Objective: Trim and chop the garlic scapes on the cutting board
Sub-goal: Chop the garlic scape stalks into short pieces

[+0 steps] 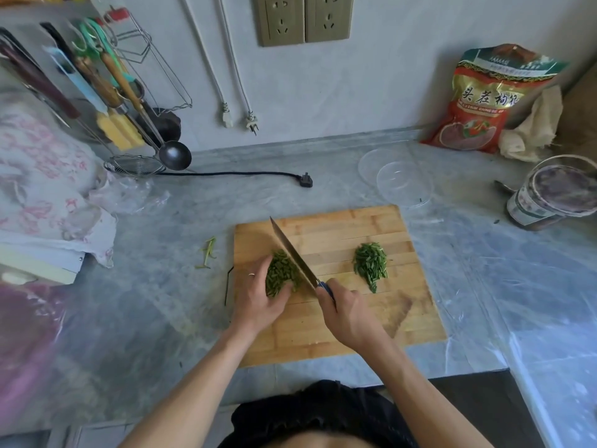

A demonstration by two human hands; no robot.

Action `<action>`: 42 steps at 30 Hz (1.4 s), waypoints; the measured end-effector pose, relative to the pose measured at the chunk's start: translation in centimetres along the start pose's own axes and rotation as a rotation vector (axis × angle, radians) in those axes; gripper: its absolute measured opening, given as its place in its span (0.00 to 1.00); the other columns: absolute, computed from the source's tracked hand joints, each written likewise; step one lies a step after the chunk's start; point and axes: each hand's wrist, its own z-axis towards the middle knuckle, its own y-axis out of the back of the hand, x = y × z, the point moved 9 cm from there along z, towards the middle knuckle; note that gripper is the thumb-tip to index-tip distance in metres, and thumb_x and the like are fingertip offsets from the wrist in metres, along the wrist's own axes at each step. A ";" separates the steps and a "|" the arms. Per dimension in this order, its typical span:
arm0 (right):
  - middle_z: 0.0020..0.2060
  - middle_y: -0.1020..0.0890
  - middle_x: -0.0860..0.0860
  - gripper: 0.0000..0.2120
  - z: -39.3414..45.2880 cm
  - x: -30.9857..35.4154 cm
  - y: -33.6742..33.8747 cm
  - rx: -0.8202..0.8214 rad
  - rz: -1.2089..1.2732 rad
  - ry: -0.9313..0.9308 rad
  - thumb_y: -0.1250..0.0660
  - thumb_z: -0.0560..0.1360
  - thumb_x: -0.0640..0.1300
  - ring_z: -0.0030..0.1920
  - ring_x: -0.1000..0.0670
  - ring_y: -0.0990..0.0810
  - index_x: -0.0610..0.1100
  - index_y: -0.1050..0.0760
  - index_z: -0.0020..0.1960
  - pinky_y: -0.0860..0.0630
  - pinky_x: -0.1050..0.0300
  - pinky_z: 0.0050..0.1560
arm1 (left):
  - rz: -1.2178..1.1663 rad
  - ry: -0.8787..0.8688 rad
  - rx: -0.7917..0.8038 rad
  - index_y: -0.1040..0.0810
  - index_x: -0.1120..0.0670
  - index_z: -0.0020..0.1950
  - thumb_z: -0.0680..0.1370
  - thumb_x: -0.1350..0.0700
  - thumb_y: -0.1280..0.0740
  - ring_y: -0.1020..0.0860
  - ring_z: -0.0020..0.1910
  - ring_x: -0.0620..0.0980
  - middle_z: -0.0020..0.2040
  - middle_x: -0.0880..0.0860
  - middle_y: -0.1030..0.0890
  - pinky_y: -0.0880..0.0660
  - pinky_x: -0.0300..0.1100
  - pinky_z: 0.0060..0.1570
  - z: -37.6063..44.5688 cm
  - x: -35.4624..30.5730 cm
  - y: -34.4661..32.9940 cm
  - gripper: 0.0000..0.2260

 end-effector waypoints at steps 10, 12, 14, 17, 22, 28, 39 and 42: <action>0.25 0.31 0.46 0.14 -0.2 -0.2 0.1 -0.002 0.010 -0.048 0.45 0.83 0.49 0.24 0.44 0.34 0.43 0.35 0.42 0.44 0.56 0.24 | 0.384 -0.095 0.009 0.41 0.55 0.79 0.66 0.21 0.41 0.42 0.78 0.57 0.78 0.59 0.38 0.44 0.59 0.75 0.6 -1.1 -1.4 0.52; 0.25 0.31 0.48 0.14 -0.6 0.1 -0.4 0.031 0.021 -0.043 0.45 0.83 0.50 0.23 0.47 0.34 0.43 0.34 0.42 0.43 0.57 0.24 | 0.457 -0.153 0.031 0.41 0.57 0.78 0.66 0.19 0.46 0.41 0.77 0.59 0.77 0.60 0.37 0.44 0.59 0.75 1.2 -1.4 -1.8 0.53; 0.25 0.32 0.49 0.14 -0.6 0.1 -0.3 0.030 0.042 -0.043 0.44 0.83 0.49 0.23 0.47 0.35 0.43 0.34 0.41 0.42 0.56 0.25 | 0.483 -0.174 0.044 0.41 0.57 0.78 0.68 0.20 0.48 0.40 0.76 0.60 0.77 0.61 0.37 0.42 0.58 0.75 1.8 -1.4 -2.1 0.52; 0.25 0.33 0.49 0.15 -0.3 -0.7 0.8 -0.006 0.043 -0.084 0.44 0.83 0.46 0.24 0.49 0.38 0.42 0.35 0.39 0.44 0.59 0.25 | 0.427 -0.191 0.065 0.37 0.55 0.77 0.72 0.25 0.42 0.37 0.75 0.59 0.75 0.59 0.33 0.41 0.58 0.75 2.7 -1.5 -2.4 0.44; 0.25 0.32 0.48 0.14 -0.2 -0.5 0.9 0.015 0.005 -0.074 0.44 0.83 0.47 0.24 0.48 0.36 0.42 0.35 0.40 0.43 0.59 0.23 | 0.180 -0.225 0.054 0.28 0.55 0.71 0.74 0.37 0.32 0.29 0.70 0.53 0.70 0.54 0.26 0.26 0.54 0.64 3.4 -1.5 -1.4 0.32; 0.24 0.33 0.50 0.14 -0.5 0.0 0.2 -0.021 0.059 -0.077 0.43 0.83 0.45 0.22 0.49 0.37 0.44 0.37 0.39 0.44 0.60 0.22 | -0.015 0.023 -0.080 0.35 0.54 0.76 0.79 0.44 0.33 0.34 0.71 0.42 0.75 0.51 0.32 0.35 0.39 0.67 1.9 0.1 0.5 0.29; 0.29 0.24 0.40 0.16 -0.1 0.4 1.6 -0.019 0.168 -0.137 0.43 0.82 0.49 0.28 0.40 0.28 0.42 0.33 0.39 0.33 0.50 0.29 | -0.192 0.093 -0.326 0.24 0.53 0.66 0.78 0.62 0.32 0.28 0.63 0.35 0.66 0.50 0.24 0.34 0.25 0.61 -0.9 -2.4 3.5 0.16; 0.32 0.21 0.41 0.18 -0.4 -0.3 2.2 0.037 0.273 -0.216 0.44 0.82 0.54 0.26 0.47 0.27 0.41 0.29 0.43 0.29 0.51 0.26 | -0.281 0.152 -0.299 0.18 0.47 0.53 0.79 0.62 0.33 0.21 0.50 0.33 0.51 0.44 0.17 0.25 0.28 0.51 -1.0 -2.7 4.4 0.10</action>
